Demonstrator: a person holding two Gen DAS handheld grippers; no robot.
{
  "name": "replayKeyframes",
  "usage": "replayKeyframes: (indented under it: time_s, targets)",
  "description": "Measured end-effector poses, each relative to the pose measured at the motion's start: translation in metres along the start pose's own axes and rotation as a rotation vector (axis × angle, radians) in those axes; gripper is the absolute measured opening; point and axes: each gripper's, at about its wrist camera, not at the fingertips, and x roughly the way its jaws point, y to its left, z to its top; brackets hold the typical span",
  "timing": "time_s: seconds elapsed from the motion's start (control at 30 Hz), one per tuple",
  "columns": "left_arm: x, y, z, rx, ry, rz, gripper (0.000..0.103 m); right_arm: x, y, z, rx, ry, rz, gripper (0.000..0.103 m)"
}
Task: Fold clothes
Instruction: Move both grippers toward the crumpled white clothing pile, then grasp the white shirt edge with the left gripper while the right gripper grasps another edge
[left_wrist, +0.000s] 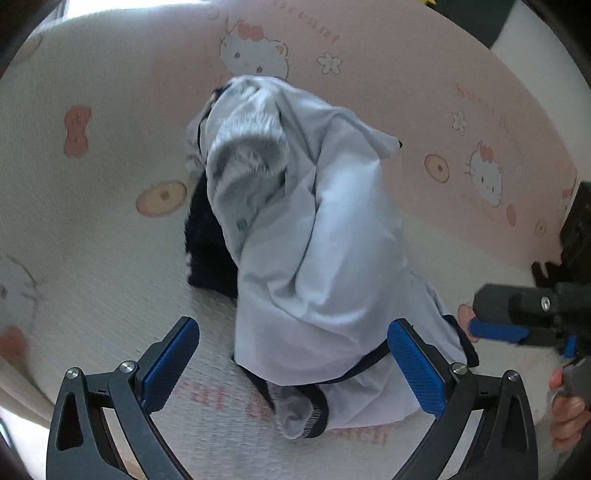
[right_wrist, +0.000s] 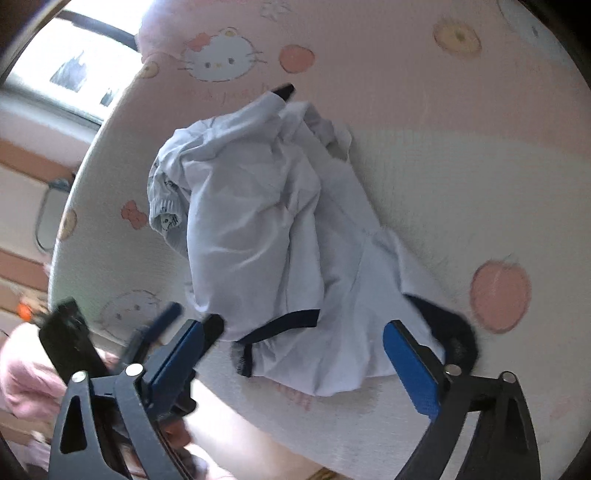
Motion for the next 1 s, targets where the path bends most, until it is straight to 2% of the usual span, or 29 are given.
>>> replayKeyframes:
  time_s: [0.1, 0.2, 0.27, 0.33, 0.5, 0.57, 0.6, 0.63, 0.7, 0.83, 0.93, 1.0]
  targets:
    - [0.009, 0.001, -0.005, -0.057, 0.008, -0.016, 0.103, 0.007, -0.009, 0.000, 0.066, 0.007, 0.063, 0.083]
    - [0.018, 0.003, -0.010, -0.114, 0.011, -0.048, 0.103, 0.014, -0.010, -0.001, 0.067, 0.003, 0.084, 0.079]
    - [0.030, 0.009, -0.016, -0.192, 0.053, -0.118, 0.103, 0.018, -0.008, -0.001, 0.055, 0.000, 0.109, 0.074]
    - [0.029, 0.006, -0.020, -0.206, 0.004, -0.122, 0.102, 0.022, -0.005, -0.002, 0.061, 0.006, 0.138, 0.072]
    - [0.036, -0.030, -0.027, -0.052, -0.030, 0.015, 0.101, 0.026, 0.017, 0.005, 0.006, 0.008, 0.139, 0.069]
    - [0.036, -0.039, -0.026, -0.026, -0.049, 0.035, 0.088, 0.026, 0.031, 0.010, -0.038, -0.005, 0.119, 0.069]
    - [0.035, -0.044, -0.026, -0.013, -0.058, 0.044, 0.078, 0.027, 0.037, 0.013, -0.060, -0.007, 0.102, 0.069]
    - [0.035, -0.047, -0.024, -0.009, -0.055, 0.030, 0.068, 0.027, 0.041, 0.013, -0.088, -0.004, 0.079, 0.069]
    - [0.035, -0.054, -0.017, -0.006, -0.041, 0.010, 0.057, 0.029, 0.052, 0.016, -0.147, -0.004, 0.018, 0.069]
    - [0.029, -0.069, -0.006, 0.021, -0.044, 0.001, 0.042, 0.036, 0.064, 0.023, -0.226, 0.007, -0.050, 0.069]
    - [0.023, -0.074, 0.002, -0.014, -0.052, -0.043, 0.035, 0.039, 0.059, 0.029, -0.229, 0.035, -0.045, 0.071]
    - [0.021, -0.075, 0.008, -0.029, -0.051, -0.060, 0.032, 0.035, 0.050, 0.032, -0.183, 0.026, 0.007, 0.075]
